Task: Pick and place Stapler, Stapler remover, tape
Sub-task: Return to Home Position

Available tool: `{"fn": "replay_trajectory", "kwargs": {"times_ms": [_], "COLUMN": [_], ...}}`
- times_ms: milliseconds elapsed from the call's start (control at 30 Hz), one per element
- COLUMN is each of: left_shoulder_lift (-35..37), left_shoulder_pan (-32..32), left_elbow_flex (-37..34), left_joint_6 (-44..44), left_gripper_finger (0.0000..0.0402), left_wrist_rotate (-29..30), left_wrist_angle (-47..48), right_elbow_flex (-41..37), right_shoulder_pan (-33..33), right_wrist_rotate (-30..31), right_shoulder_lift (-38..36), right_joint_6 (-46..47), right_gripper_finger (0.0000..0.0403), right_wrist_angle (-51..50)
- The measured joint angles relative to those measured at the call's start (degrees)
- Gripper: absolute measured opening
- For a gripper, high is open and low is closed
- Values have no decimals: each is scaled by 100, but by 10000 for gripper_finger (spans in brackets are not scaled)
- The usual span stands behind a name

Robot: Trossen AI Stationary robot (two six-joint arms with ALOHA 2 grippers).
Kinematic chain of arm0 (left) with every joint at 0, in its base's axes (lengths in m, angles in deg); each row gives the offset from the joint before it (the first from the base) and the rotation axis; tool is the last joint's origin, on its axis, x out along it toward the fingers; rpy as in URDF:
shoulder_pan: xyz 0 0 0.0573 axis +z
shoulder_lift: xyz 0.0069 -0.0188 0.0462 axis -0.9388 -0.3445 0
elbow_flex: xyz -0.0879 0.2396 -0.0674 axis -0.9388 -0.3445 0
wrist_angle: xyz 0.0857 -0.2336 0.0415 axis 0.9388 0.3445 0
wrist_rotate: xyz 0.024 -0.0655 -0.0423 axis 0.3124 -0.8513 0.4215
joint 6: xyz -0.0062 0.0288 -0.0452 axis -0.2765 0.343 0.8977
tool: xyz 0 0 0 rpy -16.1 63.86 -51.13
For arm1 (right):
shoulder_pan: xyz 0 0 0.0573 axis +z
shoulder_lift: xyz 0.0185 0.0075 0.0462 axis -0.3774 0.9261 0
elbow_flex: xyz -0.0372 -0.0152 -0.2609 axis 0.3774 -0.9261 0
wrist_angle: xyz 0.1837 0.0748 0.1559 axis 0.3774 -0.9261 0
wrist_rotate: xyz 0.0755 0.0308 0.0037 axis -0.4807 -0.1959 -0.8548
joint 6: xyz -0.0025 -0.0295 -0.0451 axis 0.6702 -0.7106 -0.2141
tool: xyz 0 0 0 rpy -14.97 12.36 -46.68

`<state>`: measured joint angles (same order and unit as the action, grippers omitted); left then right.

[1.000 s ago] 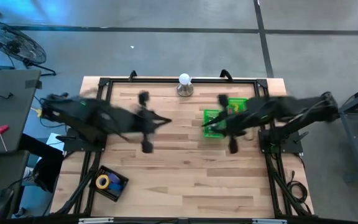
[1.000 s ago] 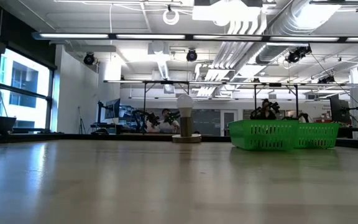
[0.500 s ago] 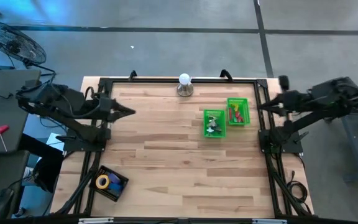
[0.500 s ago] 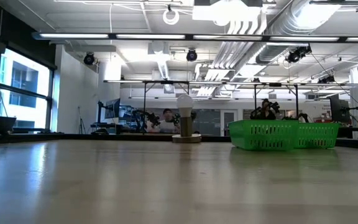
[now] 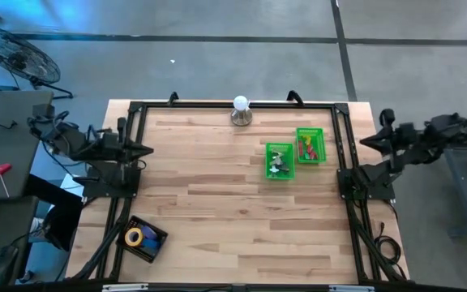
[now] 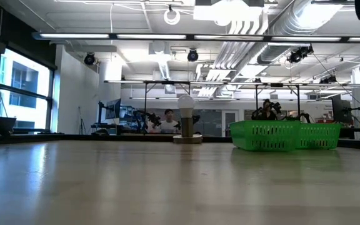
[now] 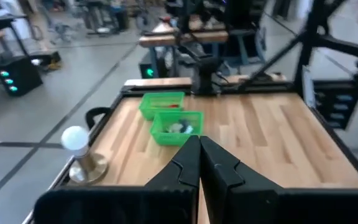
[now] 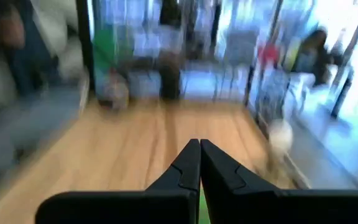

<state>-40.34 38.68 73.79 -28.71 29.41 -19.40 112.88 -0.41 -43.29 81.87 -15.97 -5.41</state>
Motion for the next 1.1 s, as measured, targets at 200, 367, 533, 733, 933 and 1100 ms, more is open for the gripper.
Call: {"fn": "replay_trajectory", "kwargs": {"times_ms": [200, 367, 533, 733, 933, 1100], "left_shoulder_lift": [1062, 1613, 1997, 2373, 2513, 2515], "left_shoulder_pan": [1, 1, 1, 1, 3, 1], "left_elbow_flex": [-953, -1449, -1865, -2444, -2911, -3248], "left_joint_6": [-193, -256, -256, -524, -405, -396], "left_gripper_finger": [0, 0, 0, 0, 0, 0], "left_wrist_rotate": [-77, -338, -408, -738, -1018, -1384], "left_wrist_angle": [-541, -534, -590, -1208, -1450, -1840], "right_elbow_flex": [-178, -292, -723, -1331, -1574, -1578], "right_shoulder_pan": [55, 49, 61, 59, 59, 59], "right_wrist_rotate": [-481, -483, -618, -599, -261, -121], "right_shoulder_lift": [91, -16, -22, -29, -10, -25], "right_joint_6": [-328, -433, -561, -543, -156, 69], "right_gripper_finger": [0, 0, 0, 0, 0, 0], "right_wrist_angle": [272, 384, 613, 1371, 1757, 2125]}}
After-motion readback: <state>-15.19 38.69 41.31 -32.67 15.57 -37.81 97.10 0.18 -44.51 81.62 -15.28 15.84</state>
